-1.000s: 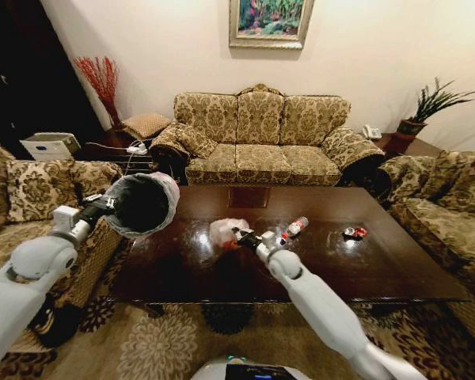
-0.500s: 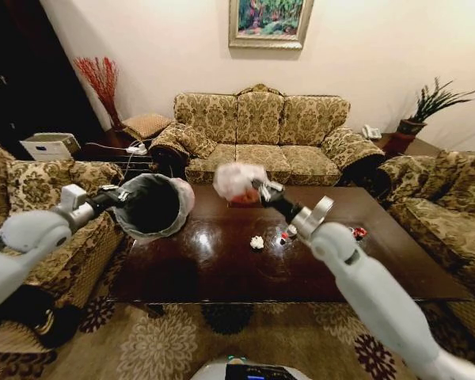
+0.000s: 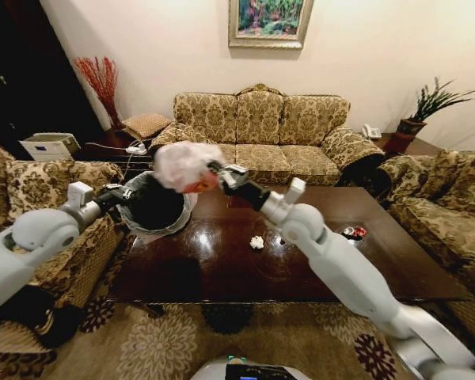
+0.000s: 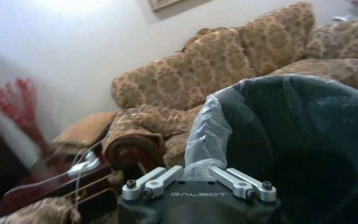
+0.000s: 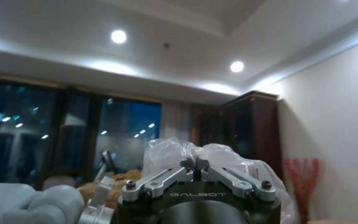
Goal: Move to the front of the table and place the trash on the table into the trash bin.
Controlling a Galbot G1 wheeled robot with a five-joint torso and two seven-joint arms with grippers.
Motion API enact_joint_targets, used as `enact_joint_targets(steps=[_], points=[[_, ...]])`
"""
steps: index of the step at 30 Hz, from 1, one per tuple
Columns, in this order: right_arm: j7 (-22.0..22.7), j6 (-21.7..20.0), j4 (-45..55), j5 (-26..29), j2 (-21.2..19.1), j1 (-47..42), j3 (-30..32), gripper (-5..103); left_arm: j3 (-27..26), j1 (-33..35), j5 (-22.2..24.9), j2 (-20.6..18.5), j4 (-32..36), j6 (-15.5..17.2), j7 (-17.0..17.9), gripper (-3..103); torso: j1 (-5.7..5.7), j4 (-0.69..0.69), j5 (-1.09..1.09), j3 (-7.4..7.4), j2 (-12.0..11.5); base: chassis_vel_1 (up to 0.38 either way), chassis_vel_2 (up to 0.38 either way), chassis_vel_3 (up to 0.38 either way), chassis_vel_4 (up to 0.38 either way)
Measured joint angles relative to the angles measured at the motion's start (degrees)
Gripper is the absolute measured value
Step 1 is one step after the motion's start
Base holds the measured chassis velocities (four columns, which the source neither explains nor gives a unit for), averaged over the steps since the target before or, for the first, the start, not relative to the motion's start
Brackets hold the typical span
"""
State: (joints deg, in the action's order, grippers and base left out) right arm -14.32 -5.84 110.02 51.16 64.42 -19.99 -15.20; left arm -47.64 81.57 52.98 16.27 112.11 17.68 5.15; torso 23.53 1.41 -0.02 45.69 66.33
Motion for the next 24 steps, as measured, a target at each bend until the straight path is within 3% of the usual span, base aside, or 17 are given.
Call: enact_joint_targets(steps=[7, 12, 24], points=[[0.9, -1.4, -7.5, -2.3, 5.7, 7.8, -6.8, 0, -0.2, 0.0, 1.5, 3.0, 0.6, 2.5, 7.4, 2, 0.0, 0.0, 0.02, 0.0, 0.0, 0.0, 0.0, 0.0, 0.0], [0.6, -2.2, -9.5, -3.0, 7.0, 8.8, -8.9, 0, -0.6, 0.3, 3.5, 4.2, 0.6, 3.1, 9.8, 2, 0.0, 0.0, 0.02, 0.0, 0.0, 0.0, 0.0, 0.0, 0.0], [1.7, -2.8, -14.1, -7.9, 11.2, 9.9, -13.7, -1, -0.5, 0.1, 3.7, 5.5, 0.4, 2.5, 9.0, 2, -0.01, 0.0, 0.02, 0.0, 0.0, 0.0, 0.0, 0.0, 0.0]])
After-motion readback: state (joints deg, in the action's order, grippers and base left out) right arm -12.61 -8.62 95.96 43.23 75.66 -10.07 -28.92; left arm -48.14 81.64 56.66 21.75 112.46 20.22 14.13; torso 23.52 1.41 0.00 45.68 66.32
